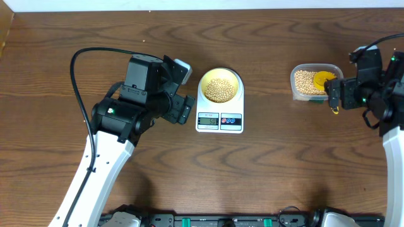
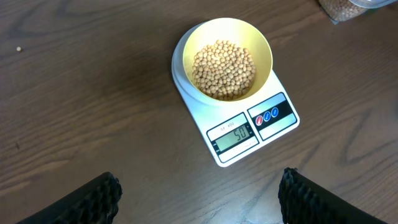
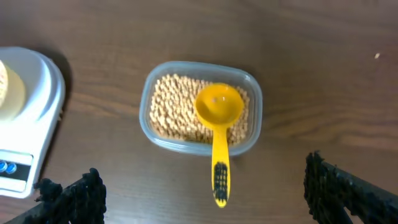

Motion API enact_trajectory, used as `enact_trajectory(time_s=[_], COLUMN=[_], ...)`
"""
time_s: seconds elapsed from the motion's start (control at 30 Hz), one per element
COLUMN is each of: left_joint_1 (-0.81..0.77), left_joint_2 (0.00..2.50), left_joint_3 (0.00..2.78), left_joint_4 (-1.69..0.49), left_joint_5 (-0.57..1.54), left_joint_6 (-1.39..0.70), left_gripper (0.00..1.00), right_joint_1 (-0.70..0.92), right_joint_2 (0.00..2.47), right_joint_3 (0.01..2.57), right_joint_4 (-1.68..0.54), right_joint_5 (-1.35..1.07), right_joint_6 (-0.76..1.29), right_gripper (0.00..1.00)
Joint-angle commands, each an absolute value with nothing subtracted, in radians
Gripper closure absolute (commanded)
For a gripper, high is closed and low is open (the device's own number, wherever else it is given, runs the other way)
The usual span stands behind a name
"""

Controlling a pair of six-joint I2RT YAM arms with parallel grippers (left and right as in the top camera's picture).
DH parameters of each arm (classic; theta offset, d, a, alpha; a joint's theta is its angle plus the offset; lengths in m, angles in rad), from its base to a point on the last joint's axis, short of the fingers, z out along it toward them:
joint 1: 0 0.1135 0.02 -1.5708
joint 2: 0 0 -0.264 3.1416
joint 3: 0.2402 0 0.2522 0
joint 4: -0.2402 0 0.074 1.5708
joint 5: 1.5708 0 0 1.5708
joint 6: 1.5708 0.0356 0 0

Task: Scoop item into bowl and weigh 50g on scale
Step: 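Open the right gripper, release the scoop, and pull back toward the robot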

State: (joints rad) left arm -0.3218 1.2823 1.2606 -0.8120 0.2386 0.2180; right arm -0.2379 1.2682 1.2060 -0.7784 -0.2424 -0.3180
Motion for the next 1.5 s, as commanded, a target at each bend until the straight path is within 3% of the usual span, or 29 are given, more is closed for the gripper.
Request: enact_trajectory(time_s=[0.0,0.4,0.9,1.47], left_joint_1=[-0.318,-0.318,-0.318,-0.318], left_joint_2=[1.285,1.285,1.285,1.285], left_joint_3=[1.26,1.26,1.26,1.26], left_joint_4=[-0.815,-0.815,-0.815,-0.815], left_joint_5=[0.251,0.251,0.251,0.251], left_joint_6=[0.231,0.231,0.231,0.231], left_gripper=[0.17,0.17,0.17,0.17], right_joint_1=[-0.231,-0.138,-0.123,-0.123], right_joint_2=[1.201,0.888,0.534,0.129], right_joint_3=[1.185,0.983,0.5,0.213], right_joint_4=[-0.749,-0.528,0.043,0.199], right_joint_5=[-0.284,-0.274,-0.303,-0.301], right_joint_6=[-0.303,-0.304,-0.302,-0.266], right_gripper=[0.01,0.01,0.01,0.01])
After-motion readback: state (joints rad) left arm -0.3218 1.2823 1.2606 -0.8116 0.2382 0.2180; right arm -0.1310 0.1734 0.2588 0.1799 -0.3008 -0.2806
